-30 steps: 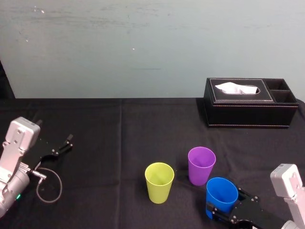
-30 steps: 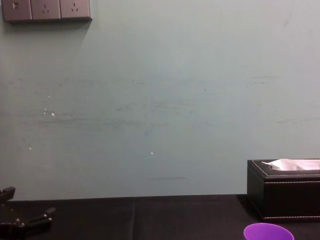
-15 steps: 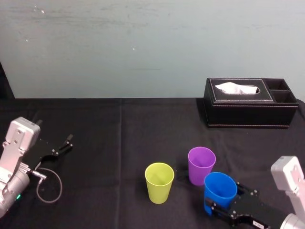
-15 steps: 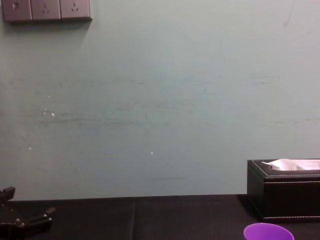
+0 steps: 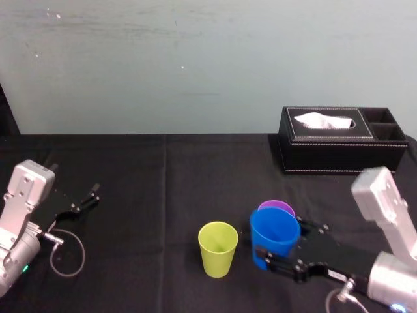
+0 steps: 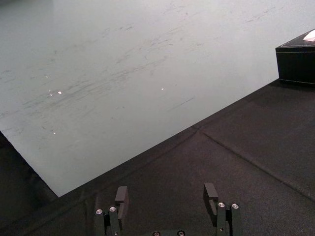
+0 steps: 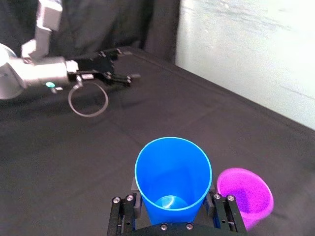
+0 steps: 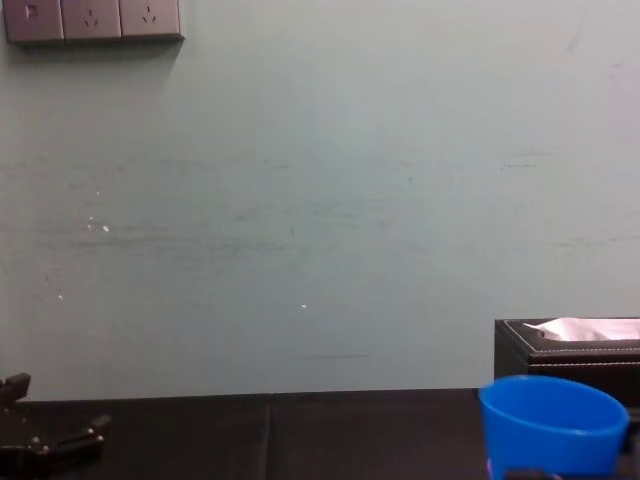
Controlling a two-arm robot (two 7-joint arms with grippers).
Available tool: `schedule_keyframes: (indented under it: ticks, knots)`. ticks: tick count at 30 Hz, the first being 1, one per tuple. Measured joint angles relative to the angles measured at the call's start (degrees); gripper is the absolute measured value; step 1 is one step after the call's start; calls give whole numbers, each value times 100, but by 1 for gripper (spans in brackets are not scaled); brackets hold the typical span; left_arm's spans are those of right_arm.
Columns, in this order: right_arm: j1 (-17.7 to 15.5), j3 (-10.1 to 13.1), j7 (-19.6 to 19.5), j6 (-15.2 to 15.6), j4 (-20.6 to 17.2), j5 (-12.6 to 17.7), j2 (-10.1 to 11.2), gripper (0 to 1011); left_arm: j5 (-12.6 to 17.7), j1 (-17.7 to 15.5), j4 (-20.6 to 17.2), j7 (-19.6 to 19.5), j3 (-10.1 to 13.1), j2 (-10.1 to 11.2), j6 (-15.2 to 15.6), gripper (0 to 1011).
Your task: Stack the three plastic cups sequentially using one hand.
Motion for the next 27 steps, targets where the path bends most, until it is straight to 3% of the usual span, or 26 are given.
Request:
schedule_keyframes:
  ticks: [11,18,27]
  knots:
    - [811,-585,-40,475,157,13,-340,717,0,0,0,0,0,0,0,1000]
    - [1179,-868,-50,480,488,64,-558,717,0,0,0,0,0,0,0,1000]
    - [1475,-1094,-64,335,858,55,-655,717,0,0,0,0,0,0,0,1000]
